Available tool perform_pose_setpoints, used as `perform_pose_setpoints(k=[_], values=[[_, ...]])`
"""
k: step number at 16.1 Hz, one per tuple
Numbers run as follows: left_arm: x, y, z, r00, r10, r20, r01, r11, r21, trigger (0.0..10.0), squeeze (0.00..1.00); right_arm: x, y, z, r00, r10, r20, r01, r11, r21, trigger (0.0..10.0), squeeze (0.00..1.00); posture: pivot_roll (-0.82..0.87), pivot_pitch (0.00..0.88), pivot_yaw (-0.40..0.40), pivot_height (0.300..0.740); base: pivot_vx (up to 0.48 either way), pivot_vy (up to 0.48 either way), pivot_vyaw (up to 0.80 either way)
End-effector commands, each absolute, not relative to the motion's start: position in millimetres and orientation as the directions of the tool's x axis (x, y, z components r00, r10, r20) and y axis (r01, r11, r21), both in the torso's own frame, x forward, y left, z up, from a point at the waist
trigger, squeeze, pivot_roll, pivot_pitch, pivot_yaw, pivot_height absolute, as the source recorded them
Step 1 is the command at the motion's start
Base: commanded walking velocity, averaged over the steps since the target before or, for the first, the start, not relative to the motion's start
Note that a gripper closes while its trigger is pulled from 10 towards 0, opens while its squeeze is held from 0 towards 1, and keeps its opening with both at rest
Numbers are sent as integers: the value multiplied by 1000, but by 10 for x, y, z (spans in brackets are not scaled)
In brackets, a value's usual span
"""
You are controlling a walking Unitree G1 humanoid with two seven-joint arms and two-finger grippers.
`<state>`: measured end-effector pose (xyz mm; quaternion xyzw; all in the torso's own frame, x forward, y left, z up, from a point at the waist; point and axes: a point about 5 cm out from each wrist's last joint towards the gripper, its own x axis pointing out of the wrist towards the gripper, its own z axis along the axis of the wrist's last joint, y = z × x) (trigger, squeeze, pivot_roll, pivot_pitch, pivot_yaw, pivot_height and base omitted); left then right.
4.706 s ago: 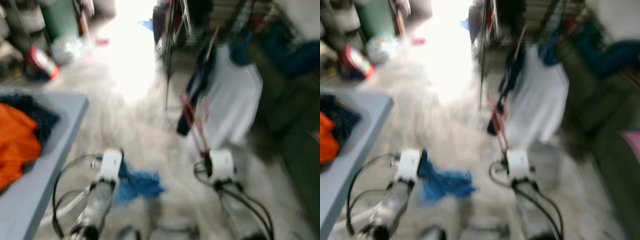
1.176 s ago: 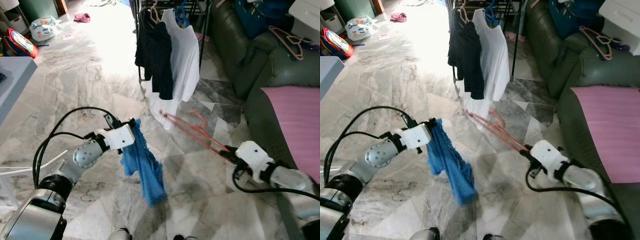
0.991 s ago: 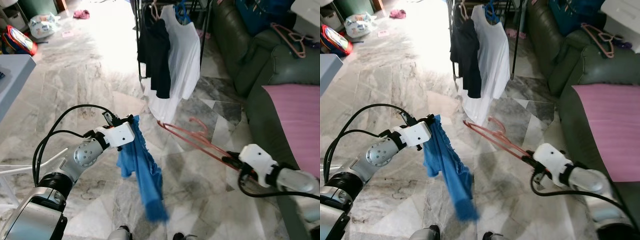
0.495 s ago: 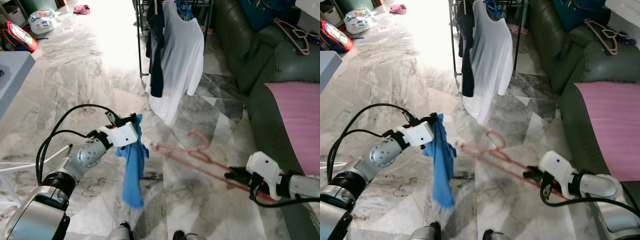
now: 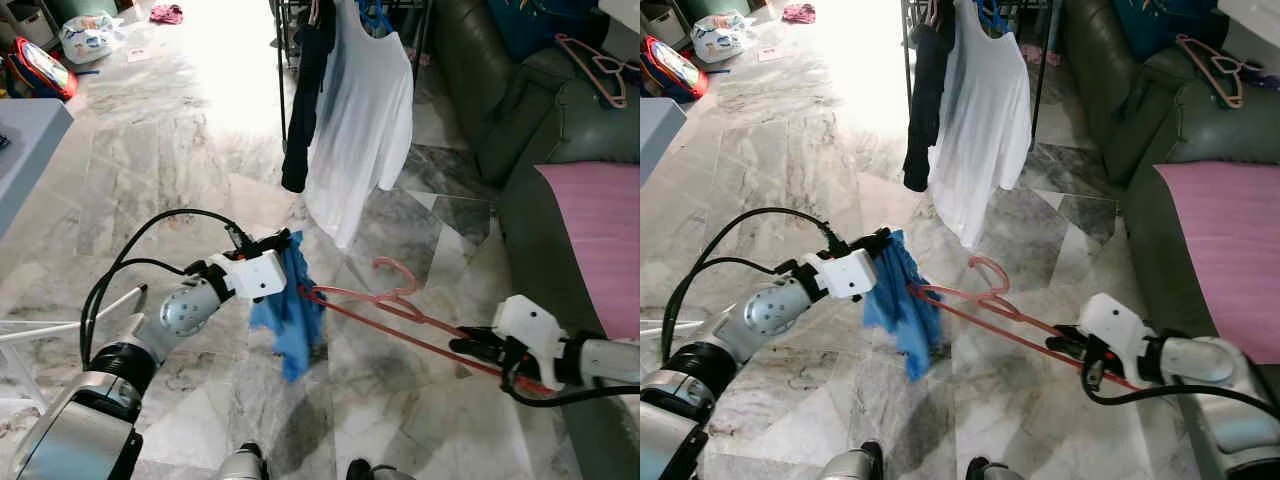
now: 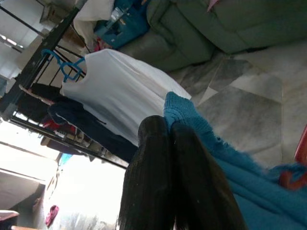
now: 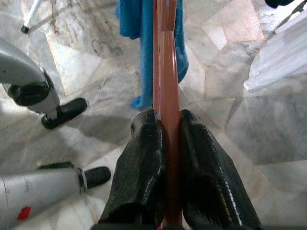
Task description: Hang hanger
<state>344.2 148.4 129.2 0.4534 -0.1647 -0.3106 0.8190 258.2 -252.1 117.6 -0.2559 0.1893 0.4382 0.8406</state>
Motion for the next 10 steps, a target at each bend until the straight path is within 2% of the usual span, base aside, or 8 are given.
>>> perform_pose_setpoints(k=[1,7,10], values=[[3438,1510,1300,751,-660,-9,351,388,852,10000,0,2539,-2558,1214,521,646,-558,-849,461,-259,10000,0,65,212,12,740,0,0,0],[3448,1466,1357,740,-672,23,331,394,858,10000,0,2460,-2663,1204,484,640,-597,-866,451,-219,10000,0,65,207,13,740,0,0,0],[3434,1397,1406,714,-698,49,333,401,854,10000,0,2489,-2644,1164,502,641,-581,-855,470,-220,10000,0,68,206,20,740,0,0,0]])
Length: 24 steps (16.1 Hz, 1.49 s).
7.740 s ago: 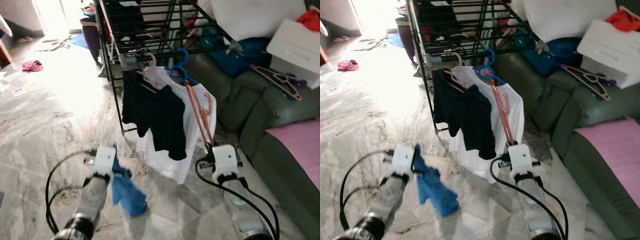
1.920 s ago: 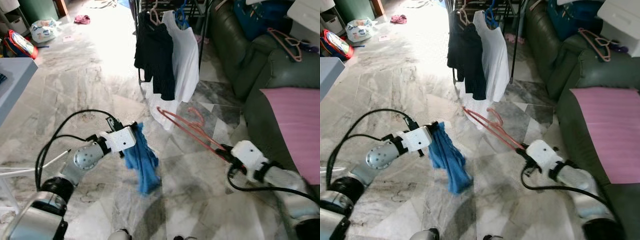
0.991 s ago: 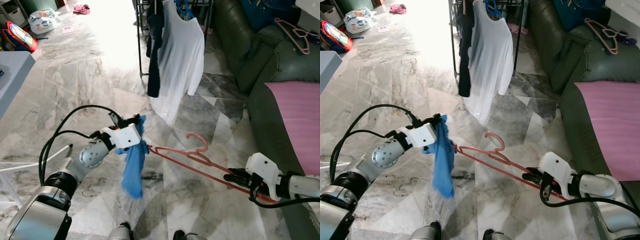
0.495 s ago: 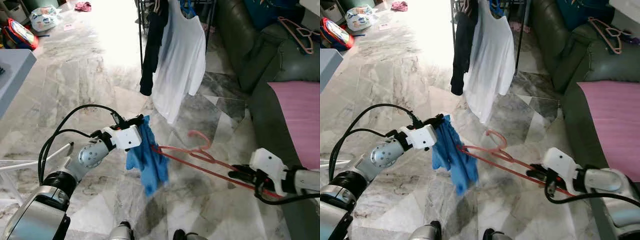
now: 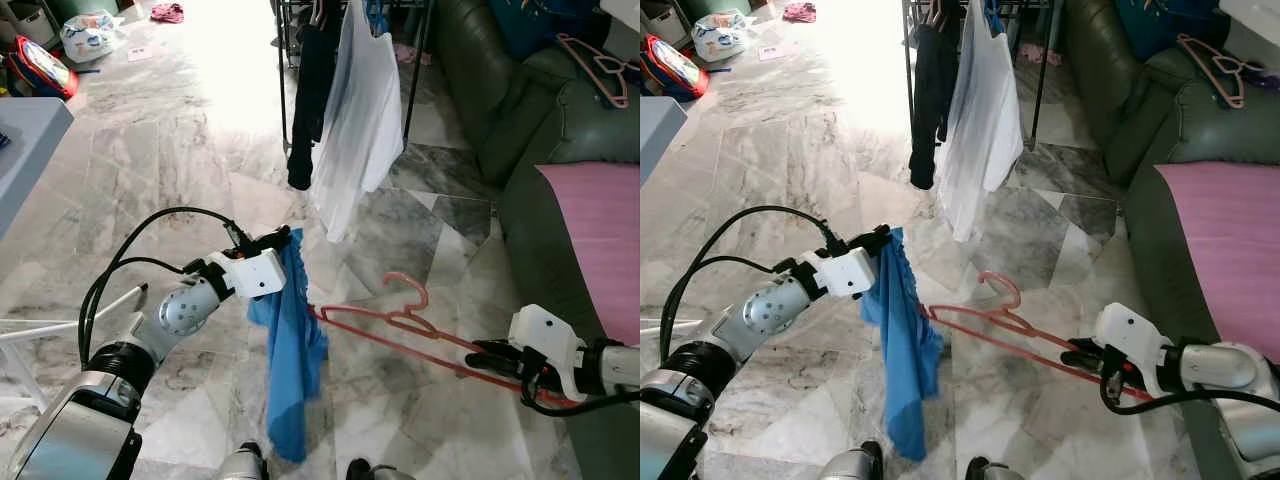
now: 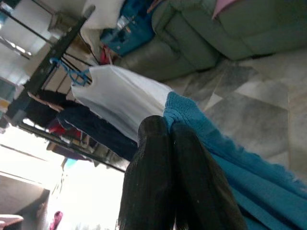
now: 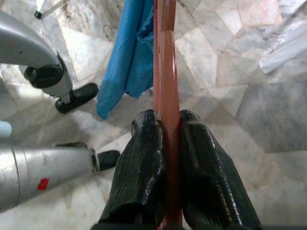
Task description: Hang hanger
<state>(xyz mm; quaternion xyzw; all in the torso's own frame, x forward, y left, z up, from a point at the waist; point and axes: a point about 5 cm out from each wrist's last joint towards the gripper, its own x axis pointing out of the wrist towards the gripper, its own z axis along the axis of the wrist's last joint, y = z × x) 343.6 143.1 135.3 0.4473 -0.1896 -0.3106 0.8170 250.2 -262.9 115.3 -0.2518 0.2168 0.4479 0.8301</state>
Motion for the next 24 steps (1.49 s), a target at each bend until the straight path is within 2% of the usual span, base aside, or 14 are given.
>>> perform_pose_setpoints(k=[1,7,10,12,15,19,24], values=[[3428,1373,1416,706,-705,59,335,407,850,10000,0,2512,-2618,1140,510,642,-572,-851,476,-223,10000,0,69,207,23,740,0,0,0],[3328,1251,1445,638,-764,97,367,413,834,10000,0,2606,-2542,1103,527,646,-552,-844,474,-251,10000,0,78,211,26,740,0,0,0],[3321,1343,1357,666,-744,58,376,402,835,10000,0,2571,-2597,1142,508,648,-567,-855,458,-243,10000,0,80,211,24,740,0,0,0],[3343,1399,1342,689,-723,43,370,402,837,10000,0,2501,-2727,1137,484,614,-623,-866,436,-243,10000,0,75,213,24,740,0,0,0],[3362,1434,1331,705,-708,27,367,398,841,10000,0,2461,-2827,1246,495,607,-622,-859,448,-246,10000,0,66,216,28,740,0,0,0],[3350,1399,1330,690,-723,25,379,391,839,10000,0,2492,-2817,1302,547,602,-582,-829,483,-281,10000,0,61,219,37,740,0,0,0],[3331,1324,1339,672,-740,37,384,391,836,10000,0,2507,-2730,1284,542,621,-567,-835,474,-279,10000,0,69,221,38,740,0,0,0]])
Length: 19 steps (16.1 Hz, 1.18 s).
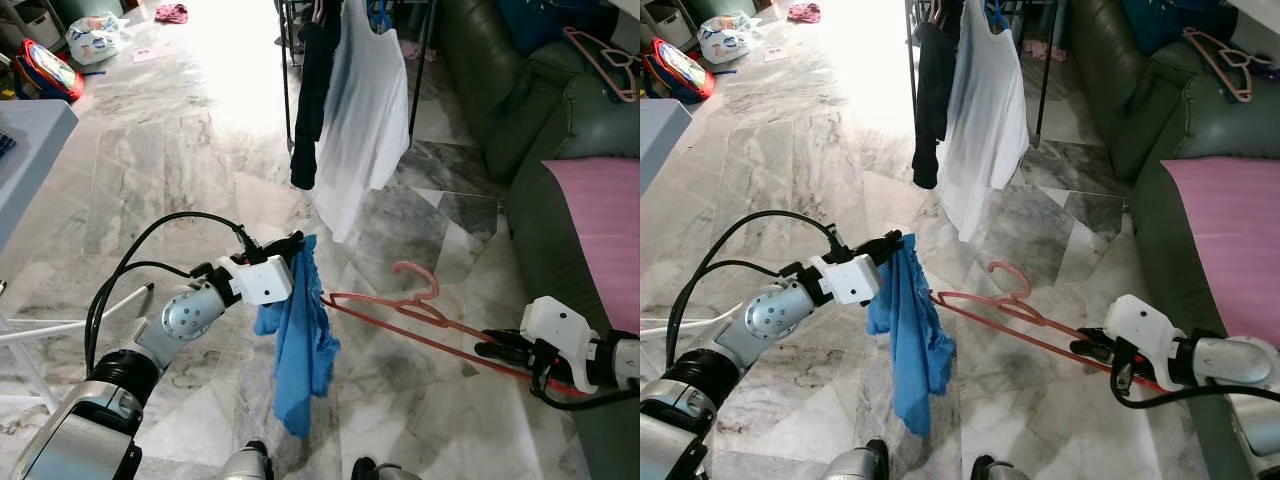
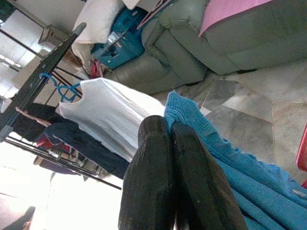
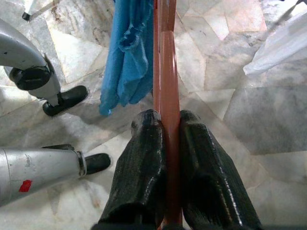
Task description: Hang hanger
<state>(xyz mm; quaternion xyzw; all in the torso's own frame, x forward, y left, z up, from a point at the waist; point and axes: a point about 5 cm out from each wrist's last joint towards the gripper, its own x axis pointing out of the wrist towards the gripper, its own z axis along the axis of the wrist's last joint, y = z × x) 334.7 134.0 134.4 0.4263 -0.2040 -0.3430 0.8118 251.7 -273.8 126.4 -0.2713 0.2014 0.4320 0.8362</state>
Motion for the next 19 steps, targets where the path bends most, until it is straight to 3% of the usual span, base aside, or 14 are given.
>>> perform_pose_setpoints(k=[1,8,19], values=[[3344,1351,1319,687,-726,25,381,390,838,10000,0,2481,-2763,1313,540,616,-574,-836,473,-278,10000,0,69,222,36,740,0,0,0],[3377,1406,1348,705,-709,22,372,396,839,10000,0,2363,-2933,1361,543,570,-616,-827,488,-277,10000,0,54,227,37,740,0,0,0],[3276,1267,1372,638,-768,53,406,393,825,10000,0,2496,-2718,1271,558,612,-560,-823,497,-277,10000,0,64,232,40,740,0,0,0]])
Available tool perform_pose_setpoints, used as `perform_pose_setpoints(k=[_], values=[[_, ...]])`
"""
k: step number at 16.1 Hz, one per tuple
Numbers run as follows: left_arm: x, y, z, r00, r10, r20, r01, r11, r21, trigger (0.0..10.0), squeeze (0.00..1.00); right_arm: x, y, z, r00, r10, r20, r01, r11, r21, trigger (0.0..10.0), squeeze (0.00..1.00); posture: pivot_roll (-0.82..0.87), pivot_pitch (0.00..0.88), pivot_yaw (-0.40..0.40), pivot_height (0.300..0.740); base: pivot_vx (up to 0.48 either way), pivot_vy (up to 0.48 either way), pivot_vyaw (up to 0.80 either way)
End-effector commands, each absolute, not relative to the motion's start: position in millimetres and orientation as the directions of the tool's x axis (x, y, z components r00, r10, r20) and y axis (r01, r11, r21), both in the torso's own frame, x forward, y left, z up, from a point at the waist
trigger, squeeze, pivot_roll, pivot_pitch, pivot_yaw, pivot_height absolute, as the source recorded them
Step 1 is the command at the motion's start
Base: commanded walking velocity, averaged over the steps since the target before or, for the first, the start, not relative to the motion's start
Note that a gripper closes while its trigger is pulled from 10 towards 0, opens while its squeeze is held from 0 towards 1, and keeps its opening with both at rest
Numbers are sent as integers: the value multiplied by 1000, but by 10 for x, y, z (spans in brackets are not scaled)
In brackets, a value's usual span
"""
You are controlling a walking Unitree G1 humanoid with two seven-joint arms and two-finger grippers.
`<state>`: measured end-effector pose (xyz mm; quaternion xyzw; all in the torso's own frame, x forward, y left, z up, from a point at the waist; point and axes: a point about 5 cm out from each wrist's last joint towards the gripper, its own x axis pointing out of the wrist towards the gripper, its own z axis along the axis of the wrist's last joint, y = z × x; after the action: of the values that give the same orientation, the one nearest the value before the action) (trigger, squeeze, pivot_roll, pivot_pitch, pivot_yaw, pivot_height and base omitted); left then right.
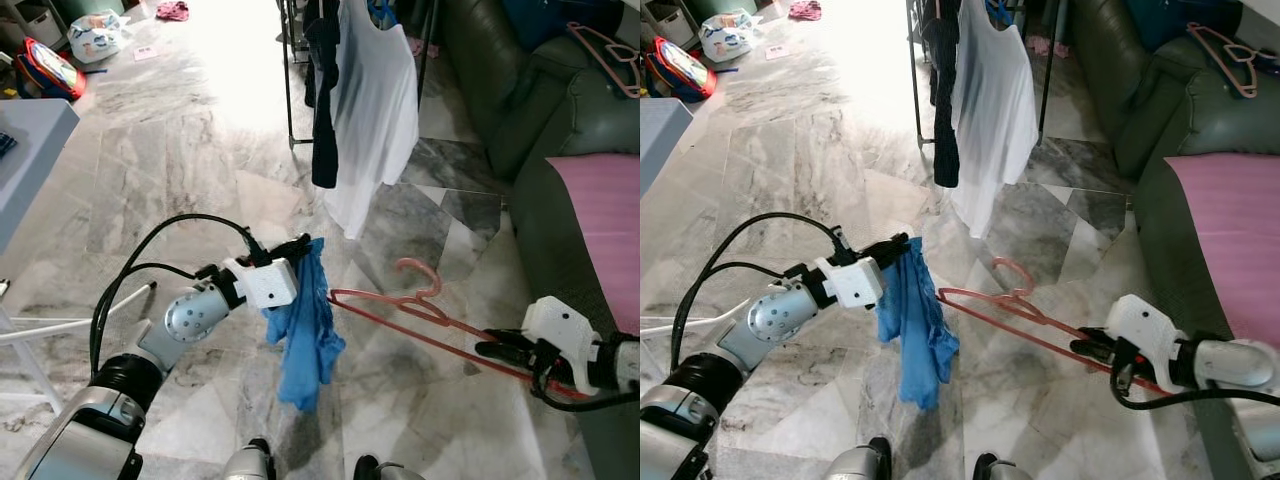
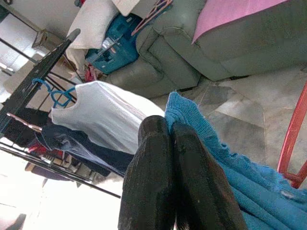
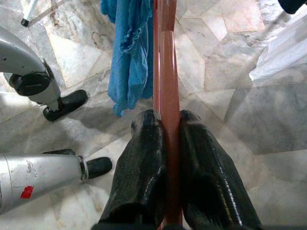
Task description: Hang hanger
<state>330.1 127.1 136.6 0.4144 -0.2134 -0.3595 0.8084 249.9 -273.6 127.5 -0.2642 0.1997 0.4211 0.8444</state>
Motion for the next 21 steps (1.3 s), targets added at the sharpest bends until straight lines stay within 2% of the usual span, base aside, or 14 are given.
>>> perform_pose_setpoints(k=[1,6,11,21], values=[[3274,1271,1361,641,-766,48,408,393,824,10000,0,2492,-2726,1261,555,612,-564,-825,495,-274,10000,0,65,234,40,740,0,0,0],[3337,1429,1342,694,-720,12,396,395,829,10000,0,2396,-2835,1271,553,574,-603,-821,500,-277,10000,0,51,236,40,740,0,0,0],[3343,1385,1343,683,-730,10,403,389,828,10000,0,2362,-2721,1220,542,605,-583,-829,498,-255,10000,0,41,236,49,740,0,0,0],[3306,1333,1389,658,-752,45,408,406,818,10000,0,2507,-2597,1143,558,625,-546,-822,508,-259,10000,0,54,240,41,740,0,0,0]])
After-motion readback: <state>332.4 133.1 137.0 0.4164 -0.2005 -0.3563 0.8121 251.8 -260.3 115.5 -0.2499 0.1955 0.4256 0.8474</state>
